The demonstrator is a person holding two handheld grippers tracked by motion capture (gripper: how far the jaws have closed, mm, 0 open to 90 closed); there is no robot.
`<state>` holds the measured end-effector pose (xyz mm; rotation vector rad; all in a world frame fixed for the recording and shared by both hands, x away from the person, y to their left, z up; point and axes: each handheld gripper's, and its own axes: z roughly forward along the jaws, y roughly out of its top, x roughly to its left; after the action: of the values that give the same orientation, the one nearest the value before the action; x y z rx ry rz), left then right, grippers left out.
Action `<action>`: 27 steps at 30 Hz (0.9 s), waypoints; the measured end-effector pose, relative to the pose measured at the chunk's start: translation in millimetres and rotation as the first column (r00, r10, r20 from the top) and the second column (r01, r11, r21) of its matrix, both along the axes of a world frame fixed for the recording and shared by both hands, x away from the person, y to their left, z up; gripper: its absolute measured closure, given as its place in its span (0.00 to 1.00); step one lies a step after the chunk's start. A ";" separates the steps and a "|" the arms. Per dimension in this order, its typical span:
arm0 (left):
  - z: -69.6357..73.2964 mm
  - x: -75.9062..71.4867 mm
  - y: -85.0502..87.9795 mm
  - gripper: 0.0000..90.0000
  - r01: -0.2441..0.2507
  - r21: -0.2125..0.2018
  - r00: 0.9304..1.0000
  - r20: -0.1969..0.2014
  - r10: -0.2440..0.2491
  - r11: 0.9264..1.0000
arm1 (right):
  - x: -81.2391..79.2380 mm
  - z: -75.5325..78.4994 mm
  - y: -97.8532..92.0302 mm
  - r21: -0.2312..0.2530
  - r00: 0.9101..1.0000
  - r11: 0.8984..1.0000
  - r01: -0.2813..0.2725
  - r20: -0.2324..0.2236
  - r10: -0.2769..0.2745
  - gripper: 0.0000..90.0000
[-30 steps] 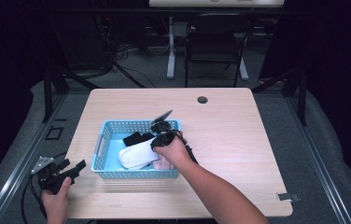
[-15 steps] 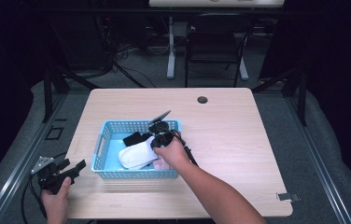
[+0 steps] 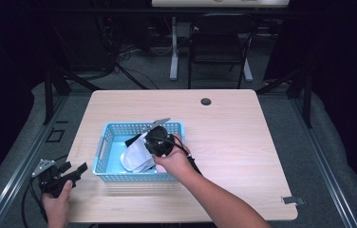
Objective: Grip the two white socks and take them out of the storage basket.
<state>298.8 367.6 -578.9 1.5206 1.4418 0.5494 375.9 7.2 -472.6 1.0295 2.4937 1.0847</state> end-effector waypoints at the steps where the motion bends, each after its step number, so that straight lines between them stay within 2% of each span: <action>1: 0.0 0.0 -0.1 0.23 0.001 0.001 1.000 -0.001 -0.001 1.000 | -2.8 2.7 0.0 0.009 1.000 1.000 -0.010 0.019 0.010 0.98; 5: 0.0 0.1 -0.2 0.23 0.002 0.003 1.000 -0.001 -0.002 1.000 | -12.3 13.6 -2.7 0.043 0.997 0.998 -0.035 0.071 0.032 0.98; 9: 0.0 0.1 -0.4 0.23 0.003 0.002 1.000 -0.002 -0.003 1.000 | -20.2 23.9 -8.6 0.081 0.991 0.996 -0.042 0.127 0.031 0.98; 14: -0.1 0.2 -0.5 0.23 0.003 0.001 1.000 -0.002 -0.003 1.000 | -27.3 35.4 -18.1 0.124 0.984 0.991 -0.043 0.176 0.021 0.98; 20: 0.1 0.0 -0.5 0.23 0.003 0.002 1.000 -0.002 -0.003 1.000 | -35.0 47.2 -29.3 0.144 0.979 0.989 -0.046 0.201 0.016 0.98; 27: -0.1 0.0 -0.2 0.23 0.001 0.001 1.000 -0.001 -0.001 1.000 | -43.1 60.7 -47.0 0.187 0.979 0.981 -0.045 0.203 0.007 0.98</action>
<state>298.8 367.4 -579.1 1.5226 1.4418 0.5492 332.7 -39.8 -411.9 0.8859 2.2831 1.3854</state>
